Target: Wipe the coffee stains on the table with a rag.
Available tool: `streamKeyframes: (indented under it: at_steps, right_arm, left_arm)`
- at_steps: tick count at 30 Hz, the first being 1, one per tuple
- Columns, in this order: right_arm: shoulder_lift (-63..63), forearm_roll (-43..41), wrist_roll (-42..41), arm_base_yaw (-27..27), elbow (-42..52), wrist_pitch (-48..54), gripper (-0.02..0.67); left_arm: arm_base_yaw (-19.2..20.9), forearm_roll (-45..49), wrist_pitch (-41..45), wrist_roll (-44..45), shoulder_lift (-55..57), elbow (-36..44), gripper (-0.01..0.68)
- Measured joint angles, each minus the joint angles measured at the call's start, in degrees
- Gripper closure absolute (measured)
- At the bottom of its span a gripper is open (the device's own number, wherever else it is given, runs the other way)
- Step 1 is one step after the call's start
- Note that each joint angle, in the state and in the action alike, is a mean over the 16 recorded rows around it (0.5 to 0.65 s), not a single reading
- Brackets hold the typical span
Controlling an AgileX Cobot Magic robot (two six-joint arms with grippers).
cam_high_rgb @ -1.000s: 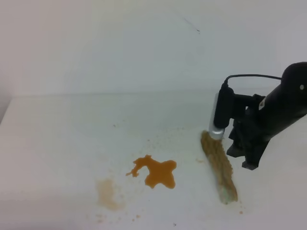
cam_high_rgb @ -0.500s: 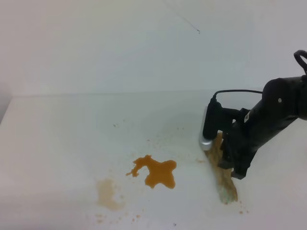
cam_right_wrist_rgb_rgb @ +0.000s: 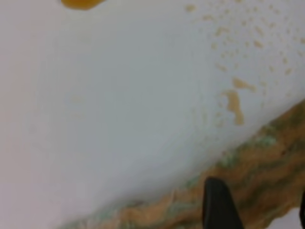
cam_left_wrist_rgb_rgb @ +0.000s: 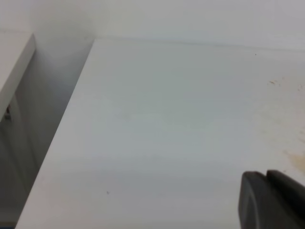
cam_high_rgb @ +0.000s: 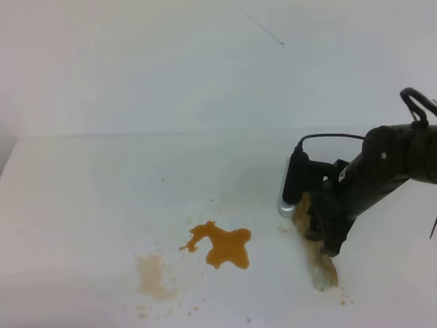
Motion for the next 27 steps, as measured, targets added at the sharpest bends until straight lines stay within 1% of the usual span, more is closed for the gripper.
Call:
streamKeyframes:
  at_steps: [7, 11, 14, 24, 27]
  right_arm:
    - [2.82, 0.06, 0.64, 0.00, -0.02, -2.44, 0.297]
    - [3.86, 0.13, 1.18, 0.00, -0.06, -3.16, 0.321]
    - [4.31, 0.19, 1.59, 0.00, -0.08, -3.50, 0.366]
    - [4.83, 1.91, 2.26, 0.40, -0.79, -4.18, 0.565]
    - [4.92, 2.79, 2.08, 1.18, -1.45, -4.24, 0.607]
  left_arm:
    - [0.00, 0.00, -0.05, 0.00, -0.10, 0.13, 0.672]
    - [0.00, 0.00, -0.05, 0.00, -0.10, 0.13, 0.672]
    - [0.00, 0.00, -0.05, 0.00, -0.10, 0.13, 0.672]
    - [0.00, 0.00, -0.05, 0.00, -0.10, 0.13, 0.672]
    - [0.00, 0.00, -0.05, 0.00, -0.10, 0.13, 0.672]
